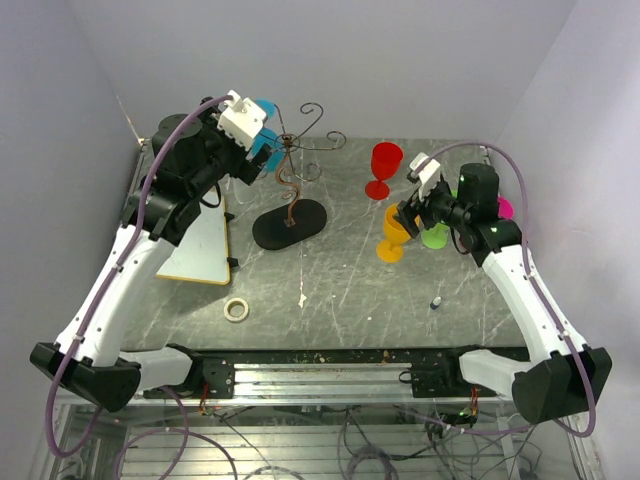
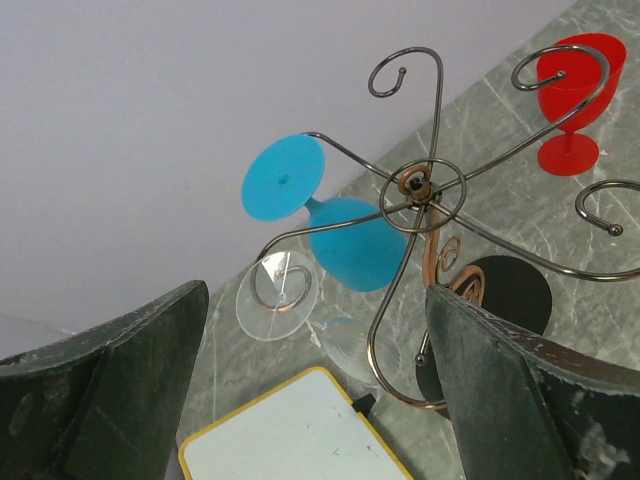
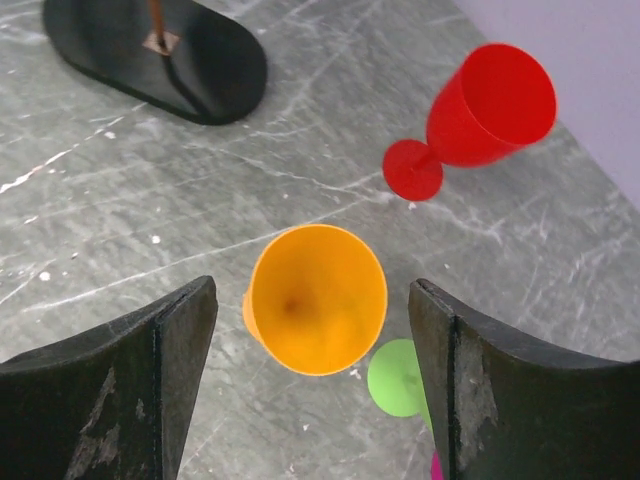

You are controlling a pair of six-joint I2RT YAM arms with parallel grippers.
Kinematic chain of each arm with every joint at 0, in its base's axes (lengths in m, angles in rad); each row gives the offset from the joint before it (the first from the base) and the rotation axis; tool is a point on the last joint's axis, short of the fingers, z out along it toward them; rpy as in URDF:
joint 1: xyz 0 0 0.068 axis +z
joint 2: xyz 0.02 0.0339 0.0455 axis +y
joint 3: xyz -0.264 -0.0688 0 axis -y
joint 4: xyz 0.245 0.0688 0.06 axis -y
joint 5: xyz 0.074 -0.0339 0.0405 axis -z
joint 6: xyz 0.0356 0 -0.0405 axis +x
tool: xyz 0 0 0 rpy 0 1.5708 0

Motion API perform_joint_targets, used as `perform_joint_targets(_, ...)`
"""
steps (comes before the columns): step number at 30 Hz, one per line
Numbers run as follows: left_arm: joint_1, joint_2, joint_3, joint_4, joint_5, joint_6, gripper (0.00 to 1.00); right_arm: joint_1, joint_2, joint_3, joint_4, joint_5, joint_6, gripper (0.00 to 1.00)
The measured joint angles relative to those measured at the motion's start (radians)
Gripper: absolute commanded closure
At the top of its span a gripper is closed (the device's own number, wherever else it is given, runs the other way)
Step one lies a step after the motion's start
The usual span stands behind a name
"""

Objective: Place the wine glass upside down on the wine glass rack

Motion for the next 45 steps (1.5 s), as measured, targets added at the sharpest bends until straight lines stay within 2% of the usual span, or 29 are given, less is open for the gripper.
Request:
perform_joint_targets(9,0.003,-0.056,-0.005,-0.027,-0.029,-0.038,0.0,0.0,0.114,0.025,0.016,0.184,0.065,0.35)
perform_joint_targets(17,0.007,-0.065,-0.005,-0.053,-0.029,-0.051,0.0,0.0,0.174,0.026,0.017,0.271,0.073,0.43)
perform_joint_targets(34,0.009,-0.079,-0.005,-0.066,-0.018,-0.056,0.0,0.006,0.296,0.03,0.002,0.298,0.072,0.75)
perform_joint_targets(38,0.012,-0.083,-0.005,-0.066,-0.017,-0.056,0.0,0.007,0.297,0.031,0.001,0.303,0.072,0.86)
perform_joint_targets(45,0.014,-0.084,-0.005,-0.066,-0.014,-0.056,0.0,0.006,0.275,0.032,-0.006,0.289,0.082,0.99)
